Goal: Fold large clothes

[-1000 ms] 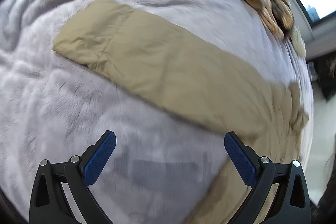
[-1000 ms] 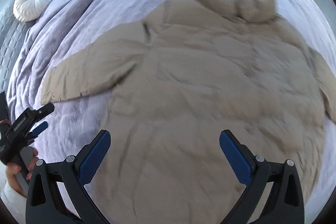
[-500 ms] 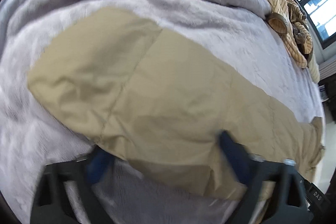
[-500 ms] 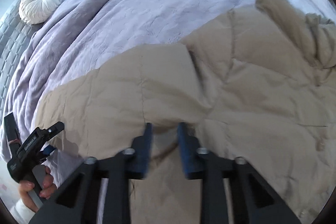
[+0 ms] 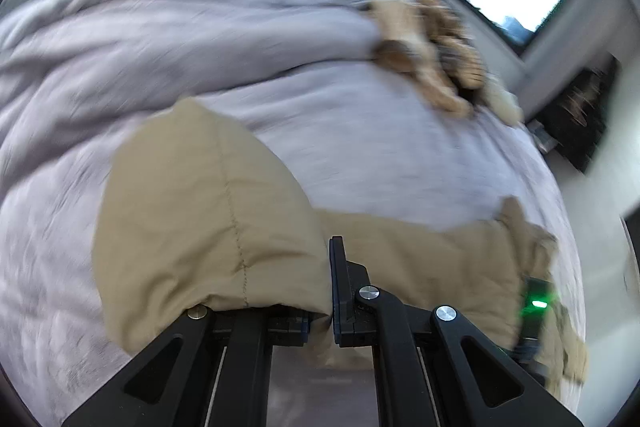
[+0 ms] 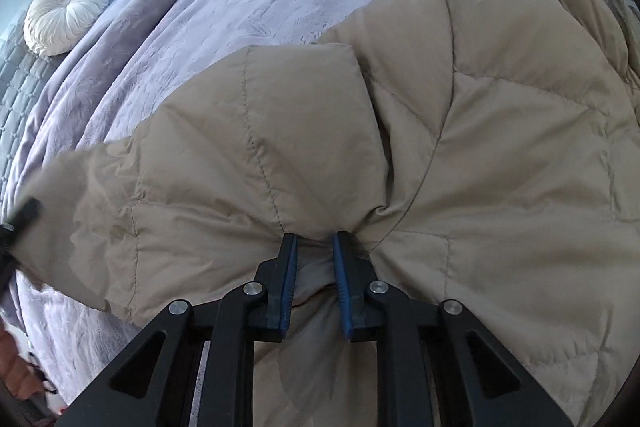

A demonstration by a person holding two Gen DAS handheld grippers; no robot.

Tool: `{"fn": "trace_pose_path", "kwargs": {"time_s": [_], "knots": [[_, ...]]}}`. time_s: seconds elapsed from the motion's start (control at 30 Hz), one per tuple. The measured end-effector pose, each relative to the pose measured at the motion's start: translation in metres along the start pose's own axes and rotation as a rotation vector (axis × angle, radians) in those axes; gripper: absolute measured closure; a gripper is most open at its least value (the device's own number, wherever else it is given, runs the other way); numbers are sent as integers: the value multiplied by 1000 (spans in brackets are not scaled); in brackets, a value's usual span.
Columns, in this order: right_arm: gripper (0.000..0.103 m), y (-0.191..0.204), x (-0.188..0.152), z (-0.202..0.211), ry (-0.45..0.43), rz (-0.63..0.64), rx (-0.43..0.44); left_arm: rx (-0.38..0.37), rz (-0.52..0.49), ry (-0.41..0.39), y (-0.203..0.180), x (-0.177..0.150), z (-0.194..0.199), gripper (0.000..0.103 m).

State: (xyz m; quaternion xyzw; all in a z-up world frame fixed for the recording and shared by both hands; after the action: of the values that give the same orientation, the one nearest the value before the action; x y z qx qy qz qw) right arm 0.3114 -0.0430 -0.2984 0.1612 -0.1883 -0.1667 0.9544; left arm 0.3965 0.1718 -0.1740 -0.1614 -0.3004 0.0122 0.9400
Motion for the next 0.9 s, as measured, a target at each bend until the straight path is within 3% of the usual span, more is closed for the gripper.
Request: {"fn": "trace_pose_path", "kwargs": {"time_s": [0.13,0.23,0.37,0.47,0.67,0.77,0.9], "knots": [[83,-2,-3,22,1,-69,48,-101,-109,-36,-71,0,24,94],[83,-14,-9,63,-43,-102,72,-171,-191,-37,-133,-10,30,94],[83,-67,-29,129,-96,-164,44,-287,-314,25,-229,-51,24,94],[83,-123,-46,180,-148,-223,-42,-325,-440,77,-302,-96,12,94],[83,-234,-86,251,-197,-375,-185,-224,-709,161,-390,-192,-29,94],[83,-272,-105,263,-197,-438,-219,-137,-782,182,-403,-220,-48,94],[83,-297,-119,267,-200,-486,-201,-62,-844,175,-393,-232,-56,92]]}}
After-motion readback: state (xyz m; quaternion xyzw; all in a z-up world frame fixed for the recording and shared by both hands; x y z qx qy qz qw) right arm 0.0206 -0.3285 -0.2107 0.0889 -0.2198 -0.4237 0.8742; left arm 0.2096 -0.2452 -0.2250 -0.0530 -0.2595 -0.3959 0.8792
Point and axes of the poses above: each gripper's, at about its wrist camera, not at the fingertips, and z roughly against the way its jaws point, y to its left, x to its top, the point moved 8 cm from there along -z, roughly the way its jaws point, and after that the axes turned 8 degrees about x, right-handed, at the moved point
